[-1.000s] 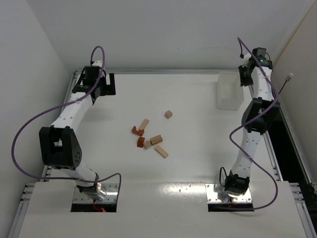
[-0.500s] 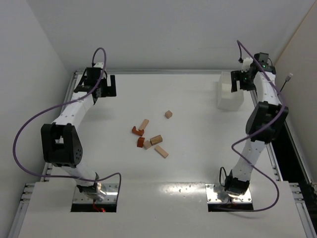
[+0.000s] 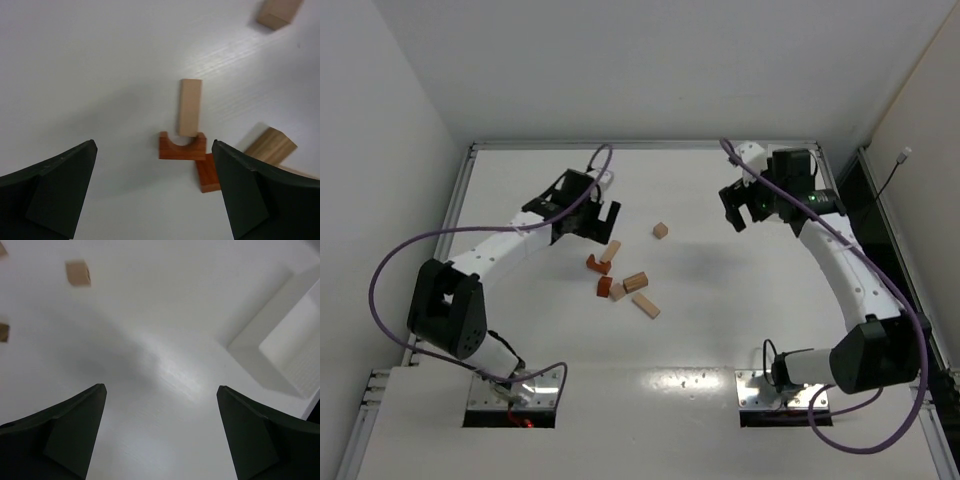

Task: Build the wood block tower

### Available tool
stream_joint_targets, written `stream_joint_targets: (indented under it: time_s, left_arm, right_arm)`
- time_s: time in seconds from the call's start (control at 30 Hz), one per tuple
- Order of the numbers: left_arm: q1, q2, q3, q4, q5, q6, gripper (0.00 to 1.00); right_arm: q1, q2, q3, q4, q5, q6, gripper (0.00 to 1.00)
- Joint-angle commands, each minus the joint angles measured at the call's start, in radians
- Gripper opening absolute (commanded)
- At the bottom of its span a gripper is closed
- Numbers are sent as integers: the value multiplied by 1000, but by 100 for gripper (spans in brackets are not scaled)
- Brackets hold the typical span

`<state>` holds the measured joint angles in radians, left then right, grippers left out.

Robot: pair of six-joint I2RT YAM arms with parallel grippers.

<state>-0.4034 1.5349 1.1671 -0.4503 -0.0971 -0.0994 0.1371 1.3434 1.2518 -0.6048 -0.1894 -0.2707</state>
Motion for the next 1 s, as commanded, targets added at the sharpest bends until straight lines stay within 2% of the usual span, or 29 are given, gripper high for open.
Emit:
stream_joint_targets:
  time_s: [0.0, 0.1, 0.5, 0.8, 0.97]
  left_arm:
    - [-75, -30, -4, -14, -30, 10, 100]
    - [-115, 32, 32, -14, -61, -20, 94]
    - [-115, 296, 184, -53, -32, -111, 78]
    - [-124, 366, 194, -74, -12, -120, 71]
    - [-124, 384, 183, -83, 0, -120, 63]
  right_arm:
    - [-2, -15, -112, 7, 128, -18, 91]
    - [9, -24, -134, 16, 221, 28, 92]
    - [-11, -55, -152, -18, 235, 1, 92]
    - [-21, -36, -152, -38, 254, -18, 92]
    - [-21, 2, -121, -38, 245, -27, 92]
